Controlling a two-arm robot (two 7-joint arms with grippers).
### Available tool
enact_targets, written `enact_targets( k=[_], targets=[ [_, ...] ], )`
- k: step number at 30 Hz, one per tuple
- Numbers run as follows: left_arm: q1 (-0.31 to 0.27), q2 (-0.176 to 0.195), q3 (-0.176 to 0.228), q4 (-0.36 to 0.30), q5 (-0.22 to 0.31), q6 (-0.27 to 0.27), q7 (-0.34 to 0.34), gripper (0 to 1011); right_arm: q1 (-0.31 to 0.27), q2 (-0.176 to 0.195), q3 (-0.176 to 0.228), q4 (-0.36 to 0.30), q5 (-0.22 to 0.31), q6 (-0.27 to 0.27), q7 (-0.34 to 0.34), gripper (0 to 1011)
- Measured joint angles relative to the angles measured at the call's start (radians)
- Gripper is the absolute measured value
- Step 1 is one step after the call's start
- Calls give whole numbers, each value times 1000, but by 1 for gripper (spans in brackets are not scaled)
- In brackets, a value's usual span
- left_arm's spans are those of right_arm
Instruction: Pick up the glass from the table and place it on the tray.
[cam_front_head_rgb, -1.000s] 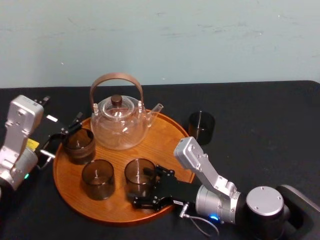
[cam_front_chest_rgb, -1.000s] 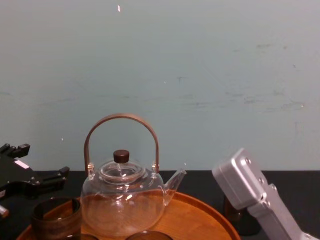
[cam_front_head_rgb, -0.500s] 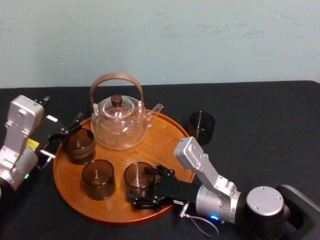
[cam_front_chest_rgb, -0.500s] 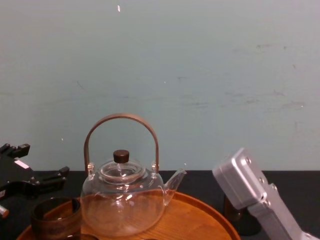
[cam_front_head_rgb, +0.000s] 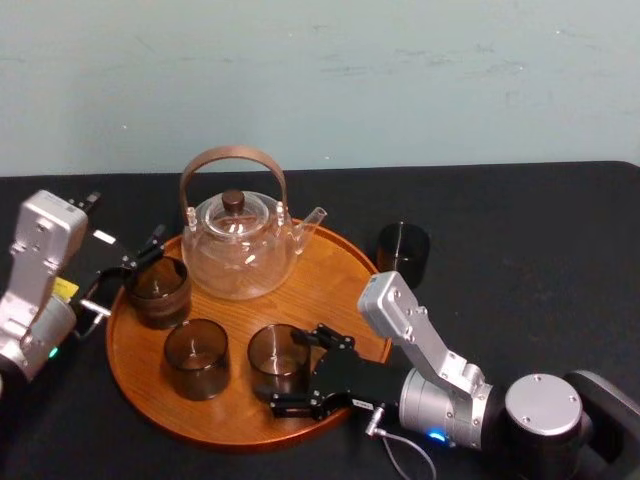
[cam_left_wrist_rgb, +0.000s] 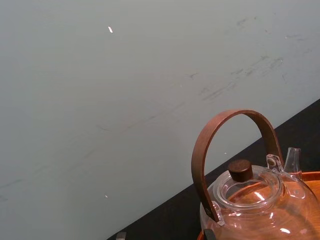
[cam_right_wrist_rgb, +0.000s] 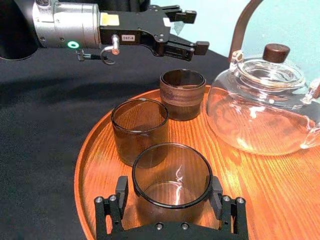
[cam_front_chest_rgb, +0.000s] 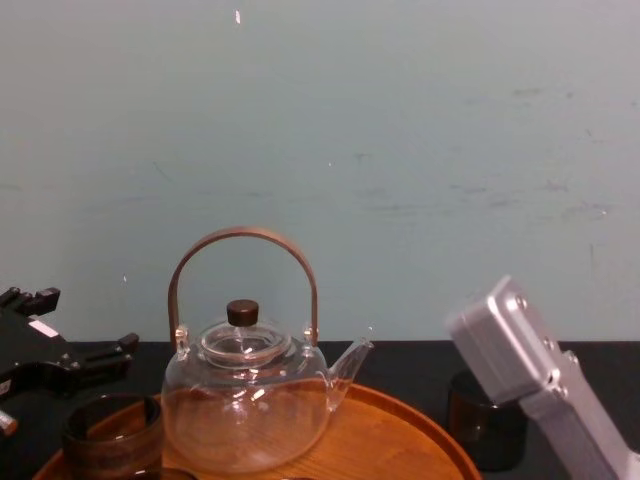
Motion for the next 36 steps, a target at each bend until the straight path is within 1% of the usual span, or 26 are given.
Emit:
enact_targets(
  k=[7,10,13,19,25,29,36],
  targets=[
    [0,0,0,0,0,0,0,1002,-22,28,9,-62,-4,9,-19,1002],
    [0,0,0,0,0,0,0,1001,-30,37,14,-82,-9,4,-29,1002],
    [0,0,0,0,0,0,0,1001,-45,51,26,-120,-25,-7,-50,1002],
    [0,0,0,0,0,0,0,1001,-71,67,48,-180,-45,-20,-80,1002],
    [0,0,0,0,0,0,0,1001,-93,75,67,-217,-58,-37,-93,1002],
    [0,0,0,0,0,0,0,1001,-103,75,79,-230,-63,-48,-99,1002],
    [0,0,0,0,0,0,0,1001,-128,67,119,-240,-60,-47,-131,1002]
  ],
)
